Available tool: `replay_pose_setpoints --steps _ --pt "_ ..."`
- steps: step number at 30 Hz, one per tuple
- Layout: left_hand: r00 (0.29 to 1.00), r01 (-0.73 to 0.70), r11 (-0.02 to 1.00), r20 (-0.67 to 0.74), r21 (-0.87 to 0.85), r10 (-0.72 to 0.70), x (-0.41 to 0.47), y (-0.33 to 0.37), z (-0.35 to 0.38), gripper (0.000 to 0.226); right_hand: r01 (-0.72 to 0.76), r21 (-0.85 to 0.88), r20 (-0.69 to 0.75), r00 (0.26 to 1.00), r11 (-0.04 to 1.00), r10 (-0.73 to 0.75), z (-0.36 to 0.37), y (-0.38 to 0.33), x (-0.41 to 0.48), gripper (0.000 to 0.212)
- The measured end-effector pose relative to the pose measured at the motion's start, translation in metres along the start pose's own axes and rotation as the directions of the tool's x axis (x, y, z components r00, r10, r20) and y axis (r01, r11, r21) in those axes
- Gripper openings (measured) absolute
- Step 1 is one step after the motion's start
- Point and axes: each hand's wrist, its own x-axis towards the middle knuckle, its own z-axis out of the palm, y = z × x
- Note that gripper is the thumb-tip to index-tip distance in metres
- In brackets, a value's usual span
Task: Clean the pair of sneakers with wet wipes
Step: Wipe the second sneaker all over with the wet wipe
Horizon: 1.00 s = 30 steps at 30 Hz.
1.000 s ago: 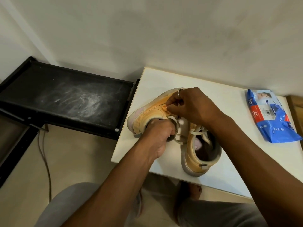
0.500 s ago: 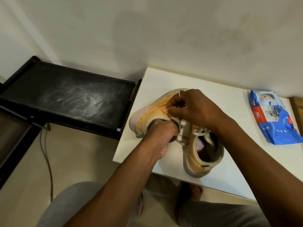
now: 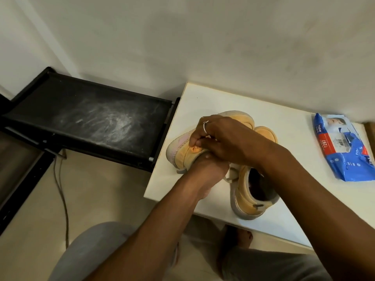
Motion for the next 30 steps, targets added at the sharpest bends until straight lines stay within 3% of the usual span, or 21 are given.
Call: replay_pose_setpoints --steps 2,6,9,12,15,17,19,21,23,26,30 --pt "0.997 0.074 0.994 -0.045 0.075 -0.070 0.006 0.002 0.001 0.028 -0.022 -0.043 -0.037 0.999 0.999 0.020 -0.003 0.011 0.001 0.019" --pt "0.984 0.179 0.980 -0.020 0.086 -0.178 0.006 0.007 0.002 0.043 -0.082 -0.081 -0.130 0.989 0.993 0.071 -0.003 0.026 -0.003 0.019" --pt "0.985 0.170 0.977 -0.032 0.132 -0.167 0.007 0.008 0.002 0.036 -0.227 -0.139 -0.233 0.954 0.964 0.191 -0.002 0.031 -0.003 0.019" --pt "0.990 0.143 0.985 -0.022 0.100 -0.141 0.009 0.003 0.002 0.032 -0.328 -0.127 -0.242 0.925 0.936 0.291 -0.007 0.033 -0.001 0.018" --pt "0.993 0.114 0.987 -0.001 0.116 -0.115 0.007 0.002 0.002 0.023 -0.278 -0.137 -0.157 0.954 0.951 0.256 -0.004 0.026 0.007 0.020" --pt "0.992 0.122 0.984 0.028 0.131 -0.127 0.002 0.009 0.005 0.031 -0.168 -0.143 -0.078 0.984 0.975 0.158 0.000 0.015 0.012 0.022" --pt "0.978 0.207 0.974 -0.029 0.094 -0.205 0.004 0.008 0.009 0.040 -0.030 -0.142 -0.022 0.999 0.989 0.027 0.004 0.005 0.012 0.025" --pt "0.985 0.170 0.971 -0.012 0.167 -0.170 0.006 0.006 0.011 0.039 0.044 -0.157 0.001 0.999 0.987 -0.044 0.004 -0.002 0.011 0.027" --pt "0.991 0.111 0.969 0.054 0.221 -0.125 0.009 0.000 0.011 0.035 0.032 -0.200 -0.027 0.999 0.979 -0.038 0.003 0.001 0.011 0.025" --pt "0.993 0.112 0.976 0.026 0.187 -0.119 0.010 0.001 0.005 0.026 -0.124 -0.258 -0.113 0.989 0.958 0.098 -0.006 0.017 0.009 0.023" --pt "0.989 0.127 0.978 0.052 0.166 -0.138 0.008 0.003 0.005 0.034 -0.192 -0.226 -0.151 0.975 0.955 0.160 -0.009 0.025 0.004 0.021"
